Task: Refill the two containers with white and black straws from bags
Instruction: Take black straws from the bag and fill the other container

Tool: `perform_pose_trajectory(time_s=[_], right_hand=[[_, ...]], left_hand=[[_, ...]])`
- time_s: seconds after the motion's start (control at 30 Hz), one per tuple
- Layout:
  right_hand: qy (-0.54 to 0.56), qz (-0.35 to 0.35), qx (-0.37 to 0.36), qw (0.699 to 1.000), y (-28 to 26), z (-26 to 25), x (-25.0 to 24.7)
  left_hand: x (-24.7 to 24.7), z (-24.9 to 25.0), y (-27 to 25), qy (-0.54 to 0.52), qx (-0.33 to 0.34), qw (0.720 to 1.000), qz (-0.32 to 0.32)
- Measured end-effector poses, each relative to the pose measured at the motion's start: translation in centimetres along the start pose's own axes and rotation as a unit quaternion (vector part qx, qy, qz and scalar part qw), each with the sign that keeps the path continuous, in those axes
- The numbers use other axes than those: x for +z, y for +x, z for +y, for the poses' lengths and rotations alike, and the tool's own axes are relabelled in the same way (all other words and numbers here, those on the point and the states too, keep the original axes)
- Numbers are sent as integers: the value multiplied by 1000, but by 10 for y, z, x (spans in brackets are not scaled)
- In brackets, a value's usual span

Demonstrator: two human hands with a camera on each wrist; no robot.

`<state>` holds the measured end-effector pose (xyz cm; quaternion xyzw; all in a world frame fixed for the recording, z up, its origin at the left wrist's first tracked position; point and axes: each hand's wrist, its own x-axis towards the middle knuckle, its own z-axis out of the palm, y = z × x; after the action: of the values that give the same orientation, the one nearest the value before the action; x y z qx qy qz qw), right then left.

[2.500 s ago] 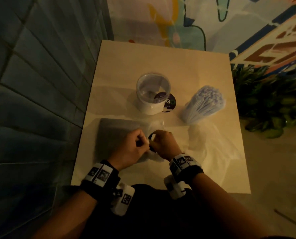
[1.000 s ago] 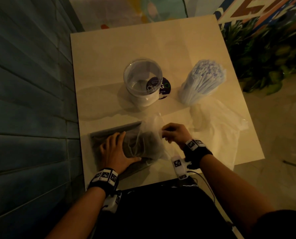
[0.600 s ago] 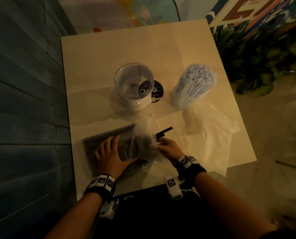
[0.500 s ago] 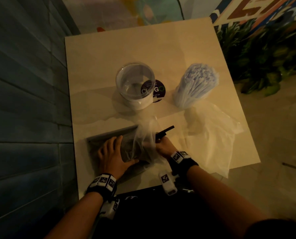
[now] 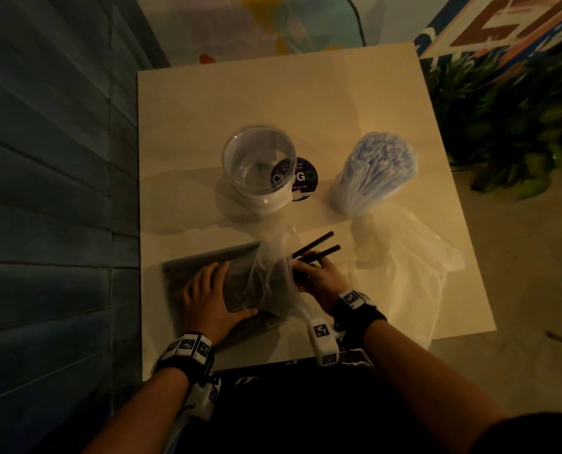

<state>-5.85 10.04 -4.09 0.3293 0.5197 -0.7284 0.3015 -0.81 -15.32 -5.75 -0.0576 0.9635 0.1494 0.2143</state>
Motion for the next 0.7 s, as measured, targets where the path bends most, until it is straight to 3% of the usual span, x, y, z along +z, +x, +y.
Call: perform_pose_trajectory(time_s=[0.17,0.4,0.57,0.7], right_hand=[[12,-38,31,999,4,11,27],[27,91,38,995,17,2,33],[123,115,37,985,18,-6,34],[184,135,-10,974,18,-14,28]], left_hand=[[-1,2,0,9,1,1000,-10],[-1,3,0,13,-5,1000,-14],[-2,4,1,10,-5,1000,-12],[-2,2,1,4,-5,1000,-20]])
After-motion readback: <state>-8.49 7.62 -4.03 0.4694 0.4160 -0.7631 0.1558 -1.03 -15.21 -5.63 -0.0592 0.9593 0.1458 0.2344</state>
